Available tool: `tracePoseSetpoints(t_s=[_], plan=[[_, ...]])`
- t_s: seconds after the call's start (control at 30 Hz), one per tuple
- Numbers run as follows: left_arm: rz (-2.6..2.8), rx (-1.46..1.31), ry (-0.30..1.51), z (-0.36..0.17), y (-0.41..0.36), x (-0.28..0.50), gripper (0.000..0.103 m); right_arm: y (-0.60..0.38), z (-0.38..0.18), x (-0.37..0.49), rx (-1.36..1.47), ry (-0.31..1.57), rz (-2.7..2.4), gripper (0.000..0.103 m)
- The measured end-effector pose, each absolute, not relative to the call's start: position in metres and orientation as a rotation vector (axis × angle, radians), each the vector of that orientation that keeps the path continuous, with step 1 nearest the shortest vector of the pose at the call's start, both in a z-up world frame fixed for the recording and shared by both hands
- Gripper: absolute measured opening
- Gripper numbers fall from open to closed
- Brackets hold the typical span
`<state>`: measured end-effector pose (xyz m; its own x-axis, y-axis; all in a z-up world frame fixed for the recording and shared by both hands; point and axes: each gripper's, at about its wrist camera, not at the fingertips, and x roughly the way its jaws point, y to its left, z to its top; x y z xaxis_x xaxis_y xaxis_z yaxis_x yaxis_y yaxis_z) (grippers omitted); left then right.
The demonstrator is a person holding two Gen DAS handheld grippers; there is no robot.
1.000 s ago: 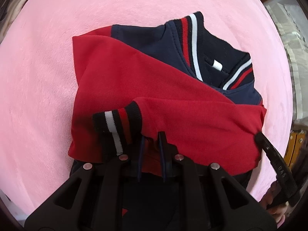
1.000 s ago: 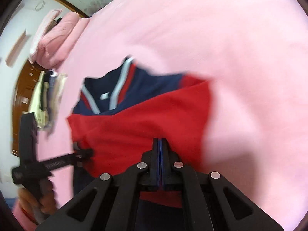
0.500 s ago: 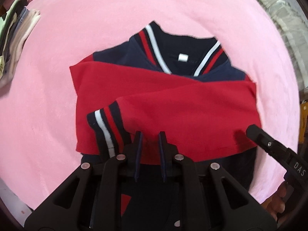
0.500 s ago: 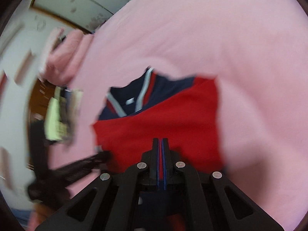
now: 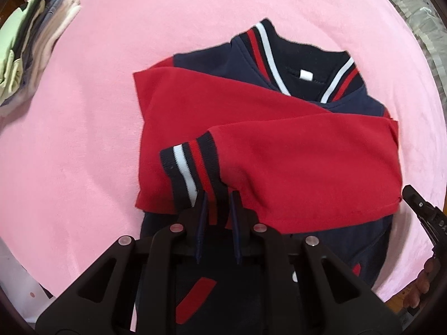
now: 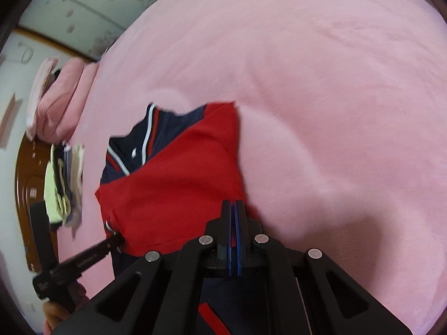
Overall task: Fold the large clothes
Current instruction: 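Open the left tool and withdraw from the folded sleeves, then move both tools toward the striped jacket hem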
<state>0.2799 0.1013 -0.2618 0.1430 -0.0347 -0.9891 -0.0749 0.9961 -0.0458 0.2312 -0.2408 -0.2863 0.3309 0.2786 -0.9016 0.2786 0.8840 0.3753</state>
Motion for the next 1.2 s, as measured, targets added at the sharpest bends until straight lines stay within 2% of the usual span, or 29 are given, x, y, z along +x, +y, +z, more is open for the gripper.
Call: tracePoseSetpoints(t_s=[0.13,0.23,0.3,0.37,0.43,0.5,0.57,0.63,0.83,1.2], plan=[[0.025,-0.052,1.418,-0.247,0.108,0.269,0.014,-0.239,-0.271,0.226,0.475,1.23,-0.017,0.003],[0.015,-0.022,1.425,-0.24,0.11,0.263,0.022,-0.226,-0.255,0.221,0.471,1.219,0.001,0.003],[0.016,0.0,1.419,-0.231,0.109,0.262,0.056,-0.224,-0.239,0.213,0.45,1.215,0.011,0.003],[0.021,0.018,1.381,-0.219,0.109,0.259,0.072,-0.215,-0.226,0.208,0.422,1.216,0.025,0.003],[0.01,0.03,1.357,-0.209,0.107,0.254,0.072,-0.204,-0.215,0.202,0.393,1.222,0.039,0.006],[-0.017,0.037,1.347,-0.202,0.105,0.249,0.073,-0.192,-0.207,0.198,0.371,1.222,0.048,0.024],[-0.054,0.046,1.333,-0.197,0.104,0.239,0.073,-0.182,-0.195,0.19,0.345,1.192,0.035,0.065],[-0.076,0.059,1.338,-0.196,0.105,0.231,0.073,-0.174,-0.182,0.179,0.32,1.122,0.023,0.079],[-0.138,0.06,1.344,-0.188,0.104,0.211,0.073,-0.154,-0.154,0.147,0.238,1.03,-0.01,0.087],[-0.062,0.046,1.294,-0.17,0.108,0.159,0.073,-0.164,-0.16,0.089,0.431,1.025,-0.057,0.09]])
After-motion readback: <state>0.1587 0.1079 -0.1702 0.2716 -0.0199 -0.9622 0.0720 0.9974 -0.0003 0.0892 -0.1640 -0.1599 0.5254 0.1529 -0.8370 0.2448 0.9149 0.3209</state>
